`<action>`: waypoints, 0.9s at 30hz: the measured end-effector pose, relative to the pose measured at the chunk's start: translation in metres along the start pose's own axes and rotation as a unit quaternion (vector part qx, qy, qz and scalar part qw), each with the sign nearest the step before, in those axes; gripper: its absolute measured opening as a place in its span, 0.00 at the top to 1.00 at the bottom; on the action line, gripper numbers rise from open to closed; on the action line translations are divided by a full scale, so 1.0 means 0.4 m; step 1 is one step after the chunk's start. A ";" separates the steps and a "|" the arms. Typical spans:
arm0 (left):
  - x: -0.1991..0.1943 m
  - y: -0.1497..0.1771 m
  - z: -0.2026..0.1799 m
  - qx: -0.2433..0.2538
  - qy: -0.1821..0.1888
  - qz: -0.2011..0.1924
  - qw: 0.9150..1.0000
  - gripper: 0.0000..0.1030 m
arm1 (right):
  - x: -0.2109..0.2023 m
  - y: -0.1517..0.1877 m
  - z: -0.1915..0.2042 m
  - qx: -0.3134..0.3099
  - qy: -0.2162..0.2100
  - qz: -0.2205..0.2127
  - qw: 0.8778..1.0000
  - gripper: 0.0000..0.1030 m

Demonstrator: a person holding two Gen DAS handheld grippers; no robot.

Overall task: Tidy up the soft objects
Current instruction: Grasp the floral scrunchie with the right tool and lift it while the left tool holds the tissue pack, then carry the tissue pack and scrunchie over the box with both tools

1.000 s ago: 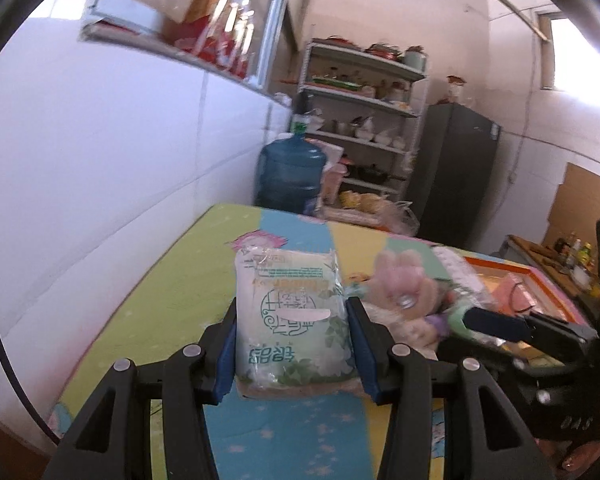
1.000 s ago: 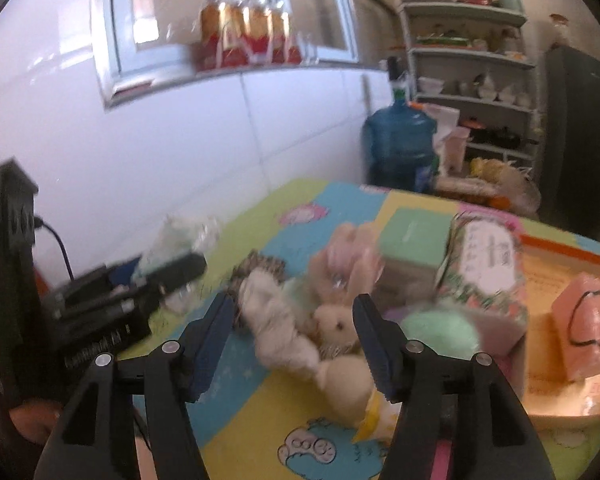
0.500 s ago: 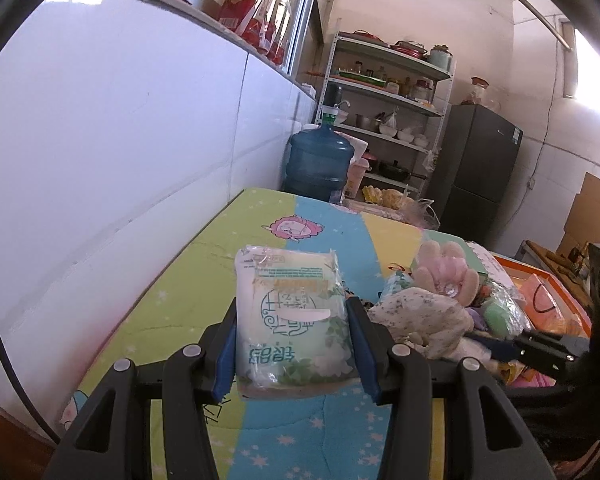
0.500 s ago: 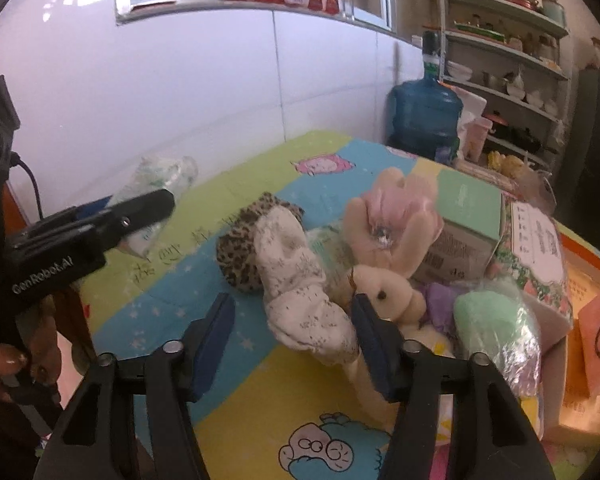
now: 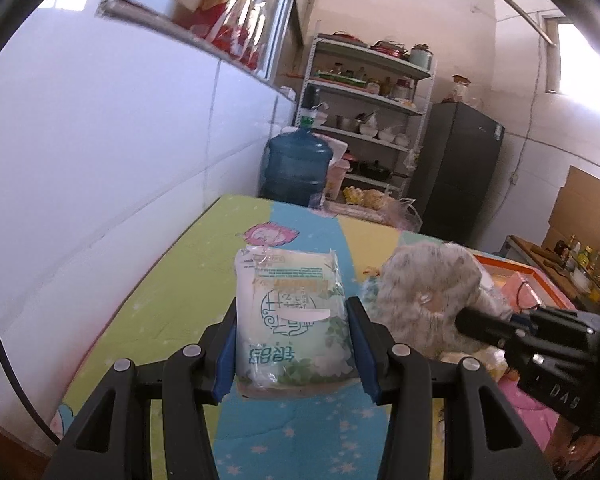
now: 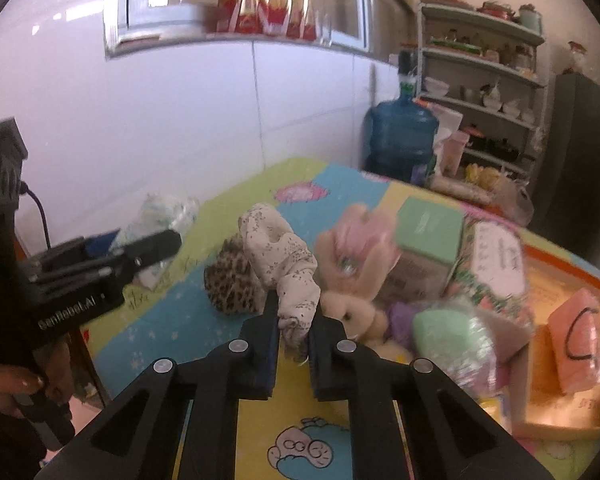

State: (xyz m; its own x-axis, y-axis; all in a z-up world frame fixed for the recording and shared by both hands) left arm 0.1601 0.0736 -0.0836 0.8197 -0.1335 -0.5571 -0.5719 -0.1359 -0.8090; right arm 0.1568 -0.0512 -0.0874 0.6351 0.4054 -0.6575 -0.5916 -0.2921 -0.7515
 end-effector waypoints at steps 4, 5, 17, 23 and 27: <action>-0.011 -0.032 -0.050 0.016 0.012 -0.014 1.000 0.52 | -0.051 -0.032 -0.034 0.010 0.015 -0.030 0.999 0.88; -0.013 -0.040 -0.064 0.020 0.015 -0.017 1.000 0.52 | -0.068 -0.039 -0.050 0.014 0.021 -0.039 0.999 0.88; -0.006 -0.102 -0.331 0.068 0.080 -0.038 0.994 0.52 | -0.226 -0.050 -0.266 0.068 0.084 -0.099 0.989 0.88; 0.018 -0.111 -0.479 0.088 0.111 -0.036 0.989 0.52 | -0.314 -0.015 -0.390 0.095 0.114 -0.118 0.982 0.88; 0.036 -0.108 -0.575 0.099 0.131 -0.031 0.986 0.52 | -0.368 0.017 -0.469 0.107 0.135 -0.123 0.977 0.88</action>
State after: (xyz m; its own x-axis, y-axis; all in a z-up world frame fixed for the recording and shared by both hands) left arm 0.1891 -0.1482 -0.0134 0.8013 -0.3841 -0.4586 -0.4822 0.0390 -0.8752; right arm 0.1525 -0.2753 -0.0061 0.8616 0.1885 -0.4713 -0.4773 -0.0150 -0.8786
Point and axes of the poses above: each gripper's, at about its wrist camera, not at the fingertips, and x roughly the way its jaws point, z to its left, y to its underside, the point moved 10 cm from there along x, roughly the way its jaws point, and after that the axes turned 5 degrees about z, right-handed, at the moved point
